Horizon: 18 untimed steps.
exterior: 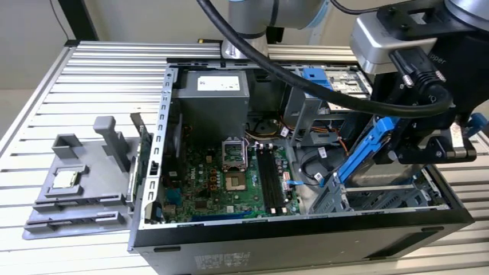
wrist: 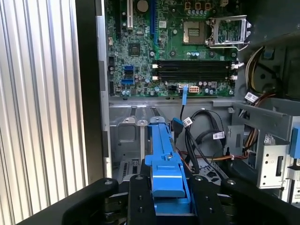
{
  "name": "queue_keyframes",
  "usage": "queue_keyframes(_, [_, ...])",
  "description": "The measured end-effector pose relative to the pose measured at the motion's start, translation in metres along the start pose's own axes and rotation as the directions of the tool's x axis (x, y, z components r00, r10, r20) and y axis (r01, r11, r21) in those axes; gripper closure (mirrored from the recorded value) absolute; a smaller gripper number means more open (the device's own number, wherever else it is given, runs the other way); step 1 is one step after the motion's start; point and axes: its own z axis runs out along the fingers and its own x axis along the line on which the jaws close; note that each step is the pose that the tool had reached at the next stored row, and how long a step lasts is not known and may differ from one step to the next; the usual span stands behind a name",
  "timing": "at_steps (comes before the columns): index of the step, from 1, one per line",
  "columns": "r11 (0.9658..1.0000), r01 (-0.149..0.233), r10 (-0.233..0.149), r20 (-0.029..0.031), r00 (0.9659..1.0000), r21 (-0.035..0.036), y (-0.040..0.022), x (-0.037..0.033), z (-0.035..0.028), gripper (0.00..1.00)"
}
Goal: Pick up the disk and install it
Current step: 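Insert the disk into the insertion slot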
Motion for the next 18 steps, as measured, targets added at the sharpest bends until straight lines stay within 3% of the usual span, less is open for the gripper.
queue_keyframes(10, [1.0000, 0.000, 0.000, -0.0002, 1.0000, -0.0001, 0.0002, 0.0001, 0.0022, 1.00])
queue_keyframes(11, [1.0000, 0.000, 0.000, -0.0003, 1.0000, -0.0002, 0.0002, 0.0001, 0.0022, 0.00])
queue_keyframes(18, [1.0000, 0.000, 0.000, -0.0002, 1.0000, 0.0000, 0.0002, 0.0001, 0.0022, 0.00])
